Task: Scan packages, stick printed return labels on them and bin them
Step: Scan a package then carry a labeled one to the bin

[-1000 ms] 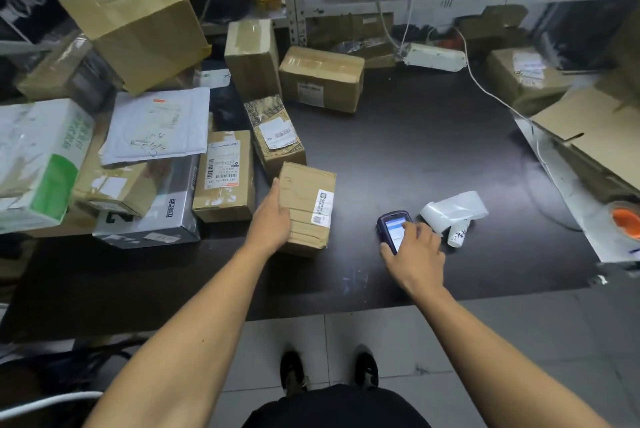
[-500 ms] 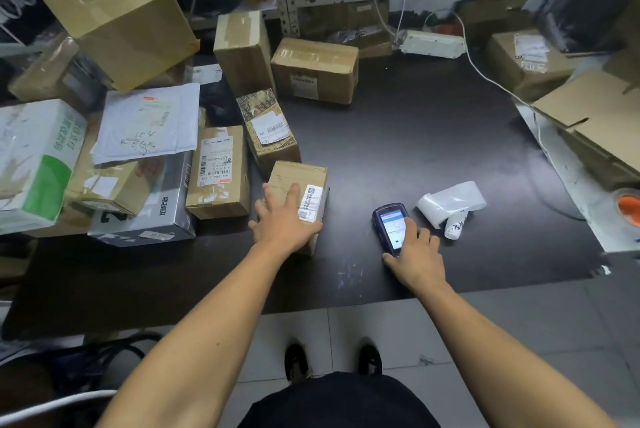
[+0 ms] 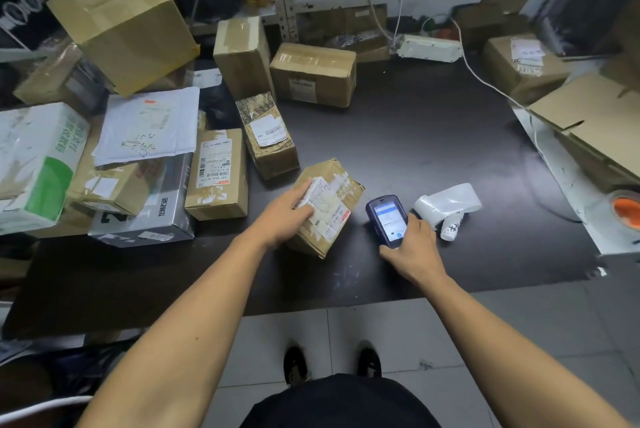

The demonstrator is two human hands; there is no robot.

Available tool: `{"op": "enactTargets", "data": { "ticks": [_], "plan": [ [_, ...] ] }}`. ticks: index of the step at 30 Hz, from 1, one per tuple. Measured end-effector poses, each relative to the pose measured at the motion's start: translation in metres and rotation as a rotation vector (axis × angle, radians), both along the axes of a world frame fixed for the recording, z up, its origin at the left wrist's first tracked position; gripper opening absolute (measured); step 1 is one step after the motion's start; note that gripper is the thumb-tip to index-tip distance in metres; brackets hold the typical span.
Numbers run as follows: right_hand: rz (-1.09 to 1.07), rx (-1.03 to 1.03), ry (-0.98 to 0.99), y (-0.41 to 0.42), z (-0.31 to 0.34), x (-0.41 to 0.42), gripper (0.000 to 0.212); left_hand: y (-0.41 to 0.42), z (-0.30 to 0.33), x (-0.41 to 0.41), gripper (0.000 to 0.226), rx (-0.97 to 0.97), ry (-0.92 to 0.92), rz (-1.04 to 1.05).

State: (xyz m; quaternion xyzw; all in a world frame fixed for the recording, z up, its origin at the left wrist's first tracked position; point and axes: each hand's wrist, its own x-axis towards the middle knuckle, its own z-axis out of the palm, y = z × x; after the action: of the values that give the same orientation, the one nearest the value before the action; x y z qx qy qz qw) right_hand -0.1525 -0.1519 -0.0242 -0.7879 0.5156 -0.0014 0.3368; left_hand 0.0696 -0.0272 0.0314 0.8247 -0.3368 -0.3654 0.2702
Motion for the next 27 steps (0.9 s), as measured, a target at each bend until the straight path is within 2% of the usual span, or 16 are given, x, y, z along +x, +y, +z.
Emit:
{"op": "enactTargets", "data": {
  "ticks": [5, 10, 14, 19, 27],
  "plan": [
    [0.063, -0.011, -0.099, -0.001, 0.017, 0.001, 0.062, 0.003, -0.002, -0.003, 0.096, 0.058, 0.006, -0.046],
    [0.184, 0.002, -0.13, -0.004, 0.034, 0.0, 0.061, 0.001, 0.003, 0.001, 0.084, 0.036, -0.015, -0.016],
    [0.232, 0.04, -0.12, -0.01, 0.05, 0.004, 0.074, 0.004, 0.001, -0.003, 0.077, -0.035, -0.063, 0.049],
    [0.368, 0.056, 0.003, -0.017, 0.074, 0.008, 0.071, 0.003, -0.015, -0.006, 0.077, -0.115, -0.221, 0.141],
    [0.476, -0.026, 0.148, -0.027, 0.096, 0.012, 0.063, -0.002, -0.02, -0.014, 0.072, -0.035, -0.193, 0.131]
  ]
}}
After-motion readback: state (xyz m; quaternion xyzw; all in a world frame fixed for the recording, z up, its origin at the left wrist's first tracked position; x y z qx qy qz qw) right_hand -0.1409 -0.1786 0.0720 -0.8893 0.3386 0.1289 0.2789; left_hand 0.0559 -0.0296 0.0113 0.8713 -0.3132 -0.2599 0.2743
